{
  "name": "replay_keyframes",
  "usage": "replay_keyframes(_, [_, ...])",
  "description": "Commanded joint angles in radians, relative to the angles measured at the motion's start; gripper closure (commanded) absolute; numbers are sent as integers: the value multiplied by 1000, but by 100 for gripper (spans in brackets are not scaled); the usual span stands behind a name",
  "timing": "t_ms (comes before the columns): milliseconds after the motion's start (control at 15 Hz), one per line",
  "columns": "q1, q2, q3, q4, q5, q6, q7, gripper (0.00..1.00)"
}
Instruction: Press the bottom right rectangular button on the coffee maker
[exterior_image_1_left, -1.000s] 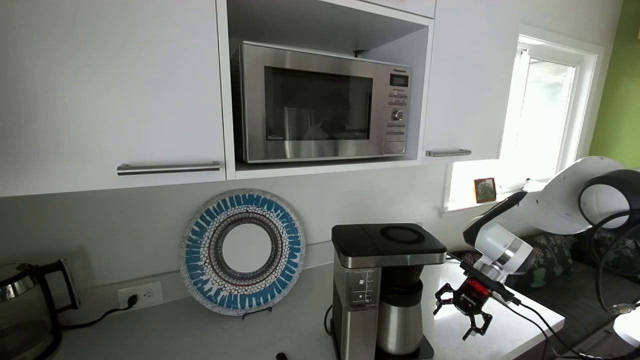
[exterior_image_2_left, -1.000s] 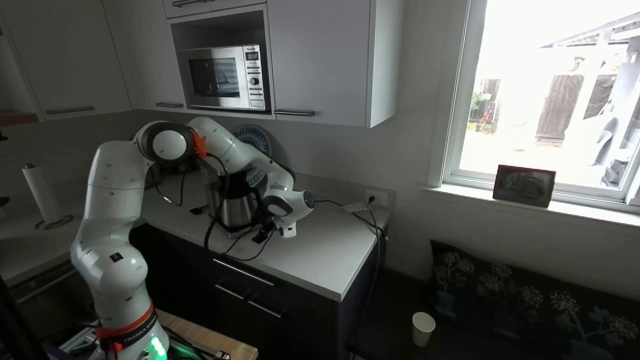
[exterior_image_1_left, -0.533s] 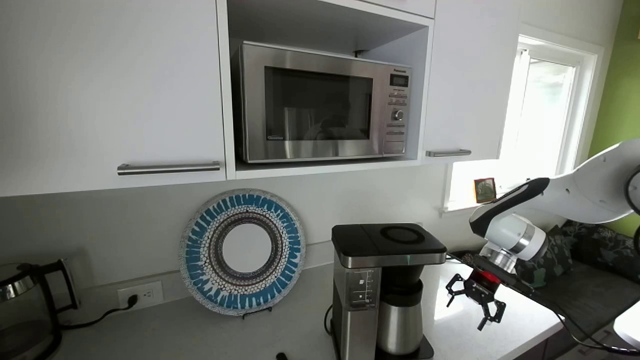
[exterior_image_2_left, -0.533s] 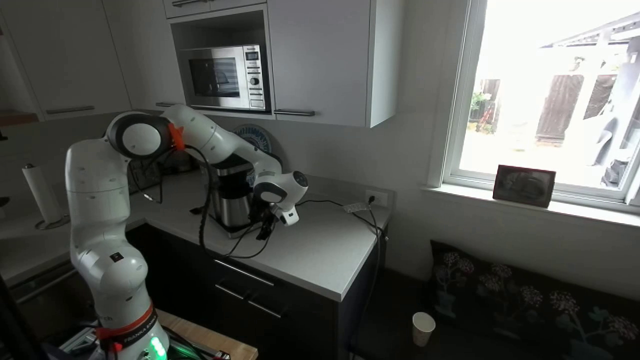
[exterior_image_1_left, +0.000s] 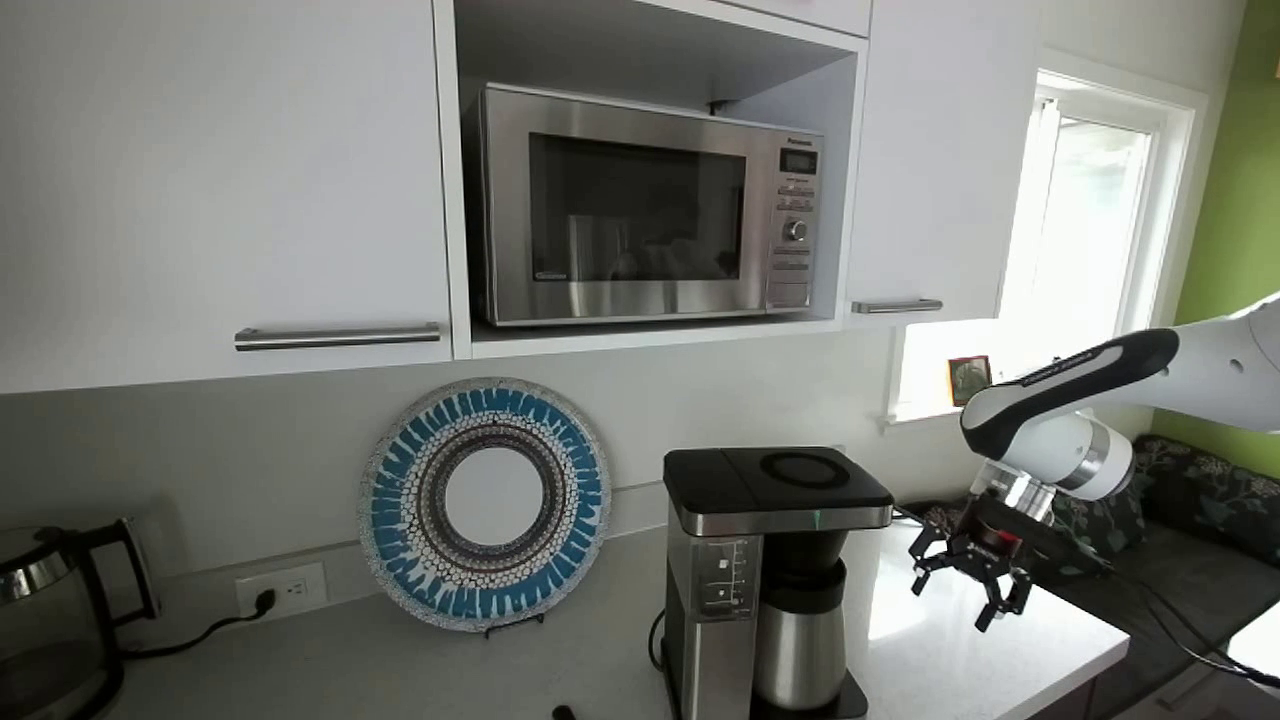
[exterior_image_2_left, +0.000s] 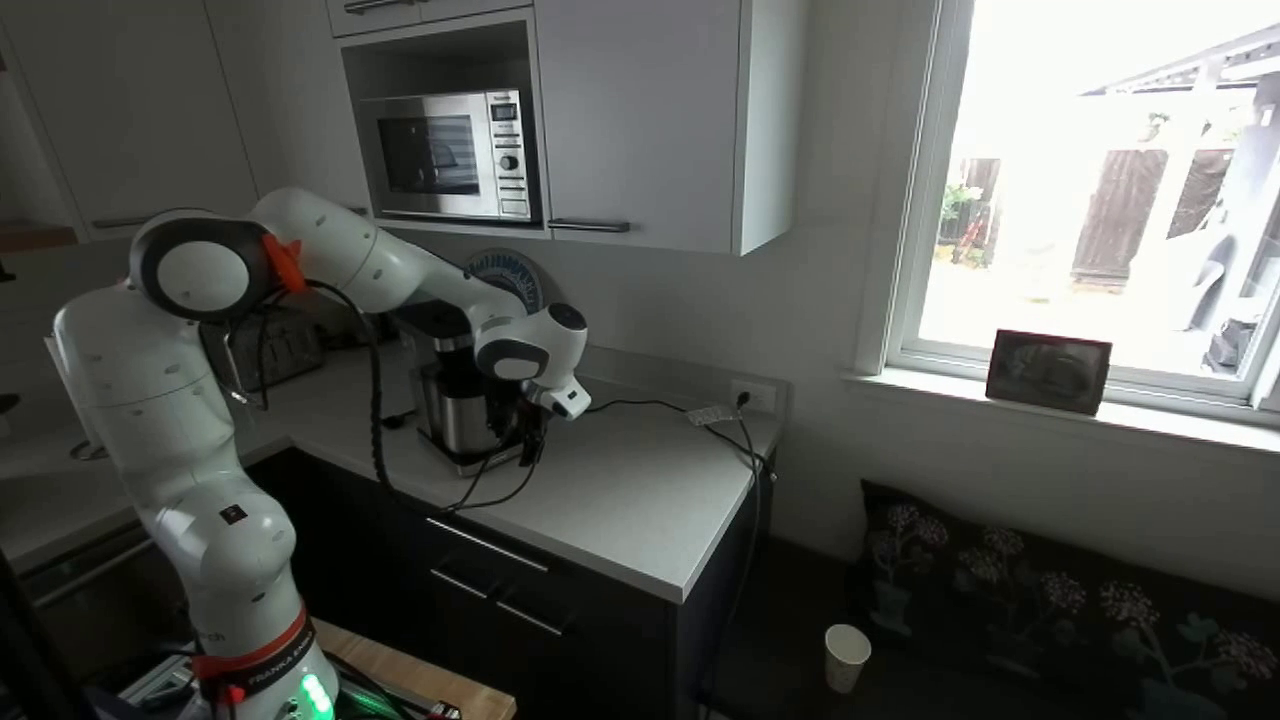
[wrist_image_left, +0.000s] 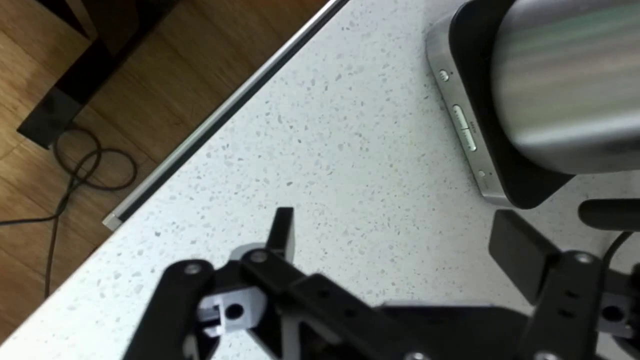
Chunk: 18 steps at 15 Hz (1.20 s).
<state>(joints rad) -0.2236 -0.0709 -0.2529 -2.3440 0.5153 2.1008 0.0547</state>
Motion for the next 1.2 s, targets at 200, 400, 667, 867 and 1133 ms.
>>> replay_keyframes(200, [-3,-204,13,-129,-77,73,-52,0])
replay_keyframes(400, [-8,-272,13,-157,-112,74,-56,0])
replay_keyframes(667, [-11,-330,26,-200,-185,103,-45,0])
replay_keyframes(867, [2,-302,12,-163,-163,74,-45,0])
replay_keyframes(1133, [3,-309,14,-172,-167,76,-45,0])
